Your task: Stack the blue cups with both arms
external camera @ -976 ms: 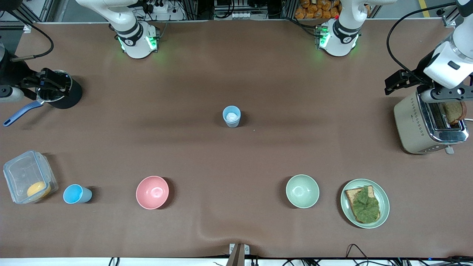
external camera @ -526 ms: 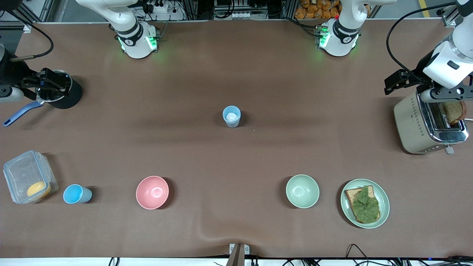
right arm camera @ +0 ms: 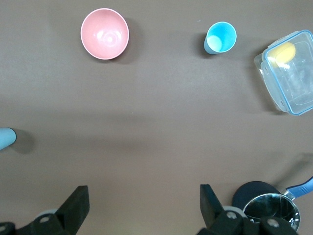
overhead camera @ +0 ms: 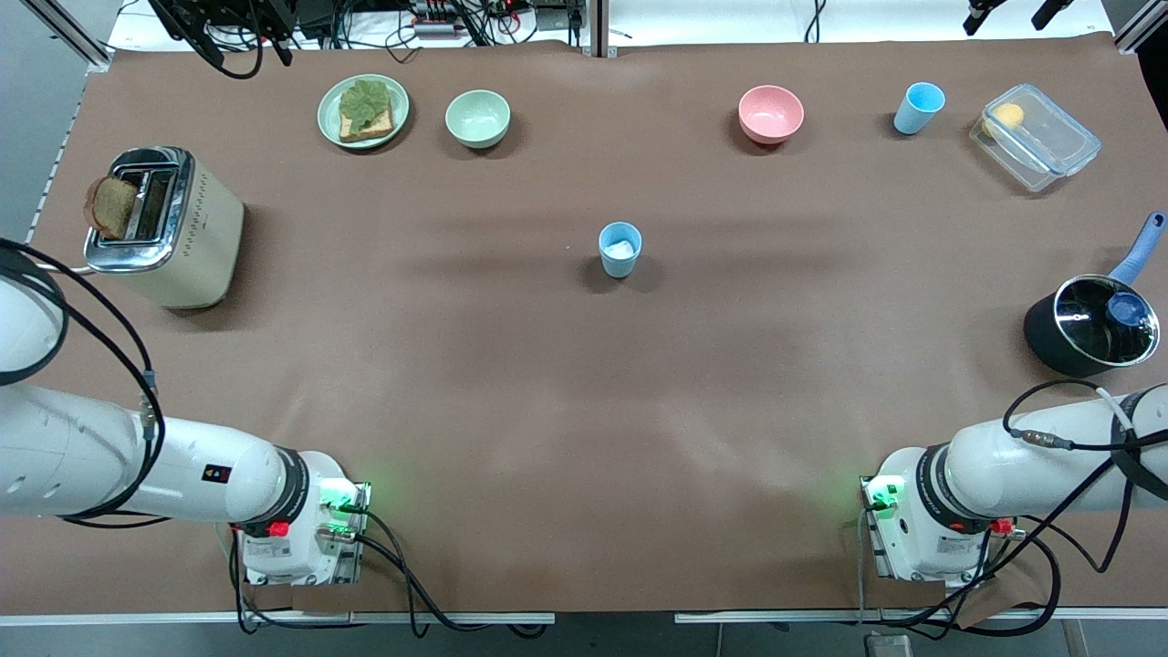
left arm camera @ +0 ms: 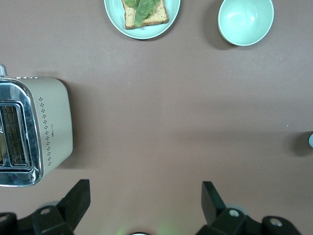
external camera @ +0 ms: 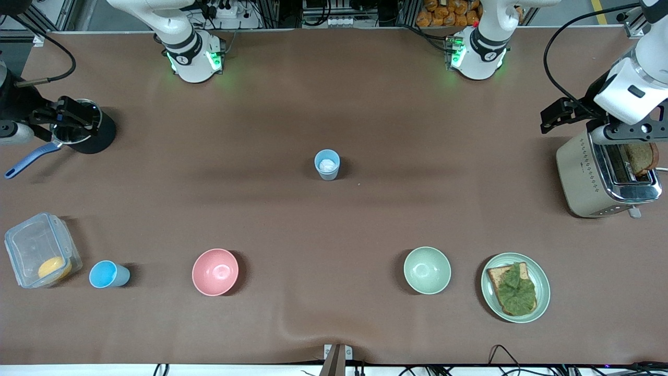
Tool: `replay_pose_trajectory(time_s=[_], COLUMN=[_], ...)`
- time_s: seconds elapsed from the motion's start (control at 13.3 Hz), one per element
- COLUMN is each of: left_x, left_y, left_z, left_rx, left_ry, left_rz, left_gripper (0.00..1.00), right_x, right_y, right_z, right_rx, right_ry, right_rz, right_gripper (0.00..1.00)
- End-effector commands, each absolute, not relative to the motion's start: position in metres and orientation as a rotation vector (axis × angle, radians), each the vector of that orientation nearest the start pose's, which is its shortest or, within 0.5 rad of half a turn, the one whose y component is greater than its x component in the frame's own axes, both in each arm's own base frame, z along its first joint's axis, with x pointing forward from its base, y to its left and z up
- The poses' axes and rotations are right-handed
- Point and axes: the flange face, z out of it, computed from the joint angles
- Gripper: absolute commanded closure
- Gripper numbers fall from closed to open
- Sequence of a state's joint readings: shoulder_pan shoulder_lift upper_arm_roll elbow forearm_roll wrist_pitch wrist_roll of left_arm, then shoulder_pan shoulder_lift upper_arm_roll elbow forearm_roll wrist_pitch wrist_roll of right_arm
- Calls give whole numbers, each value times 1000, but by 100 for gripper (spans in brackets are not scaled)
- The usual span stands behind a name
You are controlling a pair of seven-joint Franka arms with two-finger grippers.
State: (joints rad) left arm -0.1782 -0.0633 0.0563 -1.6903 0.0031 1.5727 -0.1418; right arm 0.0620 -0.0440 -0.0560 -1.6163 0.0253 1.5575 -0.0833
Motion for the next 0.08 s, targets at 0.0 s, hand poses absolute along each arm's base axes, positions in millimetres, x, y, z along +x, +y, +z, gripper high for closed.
replay_pose_trajectory(time_s=[0.0], left_x=[524], left_y=[-64], left_z=[610], left_rx=[-3105], left_ry=[-44], left_rz=[79], left_gripper=[0], right_x=[540], right_y=[9], right_z=[630], right_rx=[-3073], right_ry=[-145], right_rz=[8], right_gripper=[0])
